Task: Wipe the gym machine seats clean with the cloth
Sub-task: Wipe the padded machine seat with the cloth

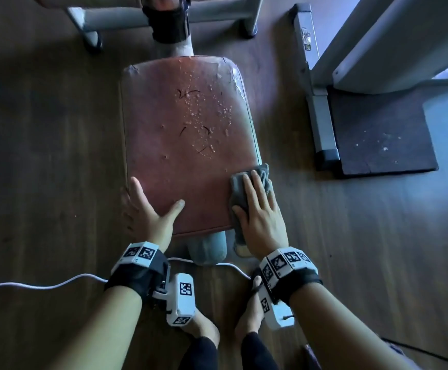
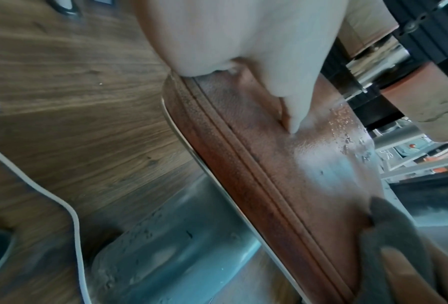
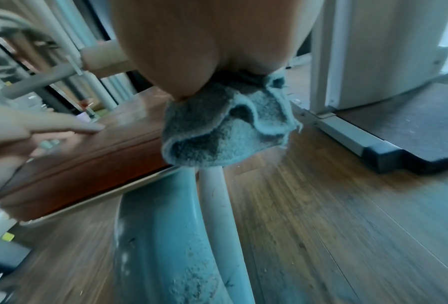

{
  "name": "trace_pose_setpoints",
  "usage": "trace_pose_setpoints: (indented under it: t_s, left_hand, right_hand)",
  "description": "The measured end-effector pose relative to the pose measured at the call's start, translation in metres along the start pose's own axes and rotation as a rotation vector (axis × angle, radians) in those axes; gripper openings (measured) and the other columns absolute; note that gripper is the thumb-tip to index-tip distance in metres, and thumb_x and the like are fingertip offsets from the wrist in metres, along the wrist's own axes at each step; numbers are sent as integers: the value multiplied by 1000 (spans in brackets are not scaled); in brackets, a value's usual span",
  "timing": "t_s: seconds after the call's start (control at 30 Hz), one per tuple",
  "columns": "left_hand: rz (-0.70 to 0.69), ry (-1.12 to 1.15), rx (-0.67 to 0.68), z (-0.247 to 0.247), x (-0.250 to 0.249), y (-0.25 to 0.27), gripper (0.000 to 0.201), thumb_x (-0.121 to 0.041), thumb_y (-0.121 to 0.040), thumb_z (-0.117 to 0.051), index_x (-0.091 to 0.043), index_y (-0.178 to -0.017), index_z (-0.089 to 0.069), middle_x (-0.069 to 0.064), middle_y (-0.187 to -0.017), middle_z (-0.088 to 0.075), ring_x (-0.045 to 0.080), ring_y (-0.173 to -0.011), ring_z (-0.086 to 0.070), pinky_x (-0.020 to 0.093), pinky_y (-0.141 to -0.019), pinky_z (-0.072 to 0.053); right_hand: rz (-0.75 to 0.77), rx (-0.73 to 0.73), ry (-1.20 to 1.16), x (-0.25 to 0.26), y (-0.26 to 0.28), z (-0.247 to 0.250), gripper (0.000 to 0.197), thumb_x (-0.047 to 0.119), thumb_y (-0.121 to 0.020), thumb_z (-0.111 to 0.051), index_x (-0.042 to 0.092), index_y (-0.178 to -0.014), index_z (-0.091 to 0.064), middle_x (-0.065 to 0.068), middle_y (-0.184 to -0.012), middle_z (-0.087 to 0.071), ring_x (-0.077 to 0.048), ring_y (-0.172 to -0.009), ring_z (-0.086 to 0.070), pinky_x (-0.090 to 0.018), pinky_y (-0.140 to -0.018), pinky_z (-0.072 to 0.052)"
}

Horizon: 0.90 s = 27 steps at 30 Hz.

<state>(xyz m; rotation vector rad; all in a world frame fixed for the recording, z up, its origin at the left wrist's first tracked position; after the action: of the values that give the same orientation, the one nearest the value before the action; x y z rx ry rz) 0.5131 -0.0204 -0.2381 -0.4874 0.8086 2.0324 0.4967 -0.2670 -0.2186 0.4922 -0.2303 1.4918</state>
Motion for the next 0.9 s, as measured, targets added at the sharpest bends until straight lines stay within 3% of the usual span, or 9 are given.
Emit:
trace_pose_setpoints:
  t_s: [0.07,0.2,0.3,0.43,0.5,0.57,0.73,0.9]
  left_hand:
    - [-14,29,-13,-2,5,-1,114,-60,-71,-74,-39,-153,2,5,-164,1,23,-150,-3,51,-119,-8]
    - [-12,18,-33,-2,3,1,113,-55,-73,-76,-39,-154,0,3,-164,1,23,-149,-8,46,-118,-9]
    - [-17,41,-45,-1,4,1,112,-52,-72,-78,-41,-153,-2,0,-164,0,20,-149,-9,44,-118,-10]
    - [-35,66,-47,-3,8,-1,114,-58,-69,-77,-43,-152,-1,0,-164,0,20,-150,-6,43,-117,-8]
    - [-50,66,-44,-3,9,-3,116,-65,-64,-72,-43,-152,0,2,-164,0,19,-150,-4,42,-118,-7]
    - [-56,57,-38,-3,12,-5,116,-68,-63,-70,-44,-151,2,2,-164,0,18,-151,-2,43,-120,-7]
    - [-24,80,-38,-5,15,-5,117,-76,-57,-65,-51,-149,2,-1,-164,-1,14,-150,-3,46,-121,-10]
    - [2,112,-53,-4,12,-2,117,-74,-54,-65,-53,-149,0,-1,-164,-3,15,-150,-5,49,-121,-11]
  right_hand:
    - [-71,-14,-137,-12,4,3,65,35,-97,-49,21,-153,-19,3,-161,-12,-27,-143,-25,-37,-117,-24]
    - [-113,13,-310,-27,3,9,67,25,-97,-53,21,-153,-18,3,-161,-13,-21,-145,-20,-34,-117,-23]
    - [-157,28,-379,-34,-10,12,66,21,-96,-53,17,-153,-19,0,-159,-21,-19,-145,-21,-34,-117,-22]
    - [-343,85,-439,-48,-46,13,63,27,-96,-51,20,-152,-23,-4,-149,-41,-28,-139,-32,-38,-114,-26]
    - [-339,104,-446,-44,-57,15,63,29,-96,-51,19,-152,-22,-4,-150,-39,-24,-137,-36,-30,-110,-29]
    - [-338,106,-460,-36,-54,15,65,32,-98,-48,18,-153,-17,-2,-156,-28,-18,-139,-32,-22,-105,-25]
    - [-292,-66,-429,-27,-22,10,64,24,-97,-51,18,-153,-19,-1,-156,-27,-16,-139,-30,-12,-102,-21]
    - [-277,-7,-421,-30,-13,14,66,19,-96,-54,20,-153,-21,1,-155,-31,-15,-138,-34,-14,-104,-25]
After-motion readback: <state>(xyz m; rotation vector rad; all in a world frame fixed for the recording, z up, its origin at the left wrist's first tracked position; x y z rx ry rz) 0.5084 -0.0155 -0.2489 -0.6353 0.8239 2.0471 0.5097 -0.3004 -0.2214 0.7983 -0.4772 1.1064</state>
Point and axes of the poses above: each hand's wrist, its own y-axis away from the middle knuckle, its own z-axis out of the back of the hand, x = y × z, the point moved 5 cm from there along -y, towards the middle knuckle
